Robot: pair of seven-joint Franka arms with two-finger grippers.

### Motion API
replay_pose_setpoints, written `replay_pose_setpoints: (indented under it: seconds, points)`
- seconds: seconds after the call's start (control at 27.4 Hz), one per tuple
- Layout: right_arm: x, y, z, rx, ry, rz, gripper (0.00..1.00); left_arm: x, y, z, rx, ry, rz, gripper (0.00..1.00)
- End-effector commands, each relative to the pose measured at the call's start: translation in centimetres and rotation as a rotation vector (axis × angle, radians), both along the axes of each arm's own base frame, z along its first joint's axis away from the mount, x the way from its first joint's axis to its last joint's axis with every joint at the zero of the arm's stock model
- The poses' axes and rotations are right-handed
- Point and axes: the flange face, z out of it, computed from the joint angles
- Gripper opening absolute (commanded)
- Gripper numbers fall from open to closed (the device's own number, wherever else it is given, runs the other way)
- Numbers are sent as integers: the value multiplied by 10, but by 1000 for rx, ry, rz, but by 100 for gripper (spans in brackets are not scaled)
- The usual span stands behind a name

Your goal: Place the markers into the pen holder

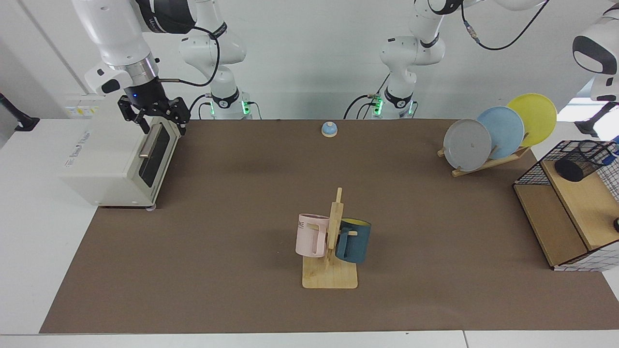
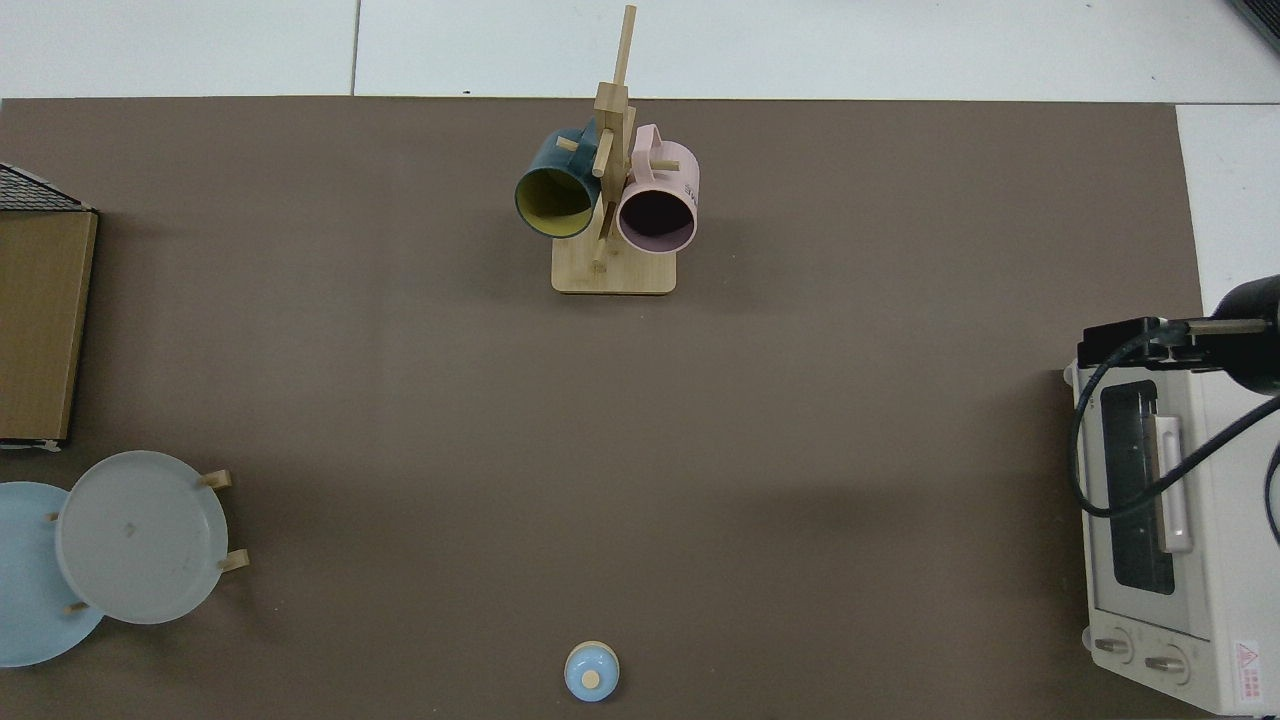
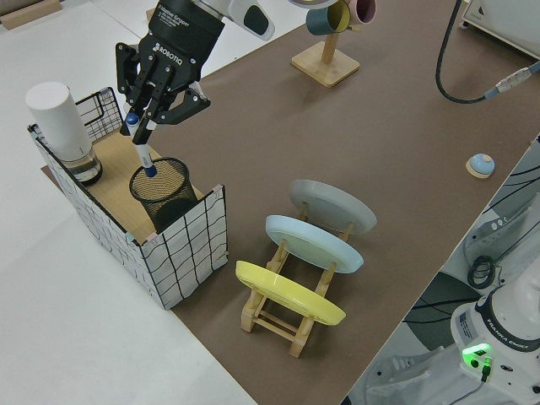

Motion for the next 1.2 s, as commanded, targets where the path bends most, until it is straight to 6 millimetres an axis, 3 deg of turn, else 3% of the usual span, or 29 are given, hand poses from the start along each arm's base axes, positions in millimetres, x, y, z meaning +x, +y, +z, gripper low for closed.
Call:
replay_pose_setpoints:
  seconds: [0.0, 0.15, 0.55, 0.69, 0.98, 1.02, 1.06, 1.09, 1.17]
  points:
    - [2, -2, 2, 18, 5, 26, 100, 2, -4, -10, 4, 44, 22, 0]
    - [2, -2, 2, 18, 5, 26, 100, 1, -5, -24, -5, 66, 57, 0]
    - [2, -2, 2, 18, 5, 26, 100, -8, -11, -32, -3, 114, 155, 0]
    - [2, -2, 3, 18, 3, 26, 100, -10, -30, -33, 36, 125, 244, 0]
    - [2, -2, 2, 18, 5, 26, 100, -12, -33, -41, 30, 119, 291, 1]
    - [2, -2, 2, 18, 5, 26, 100, -12, -33, -41, 31, 117, 294, 10]
    - [2, -2, 3, 18, 3, 26, 100, -12, -32, -40, 32, 116, 295, 37]
    - [2, -2, 2, 18, 5, 26, 100, -12, -31, -38, 33, 112, 295, 94]
    - [2, -2, 2, 18, 5, 26, 100, -10, -32, -38, 35, 109, 290, 100]
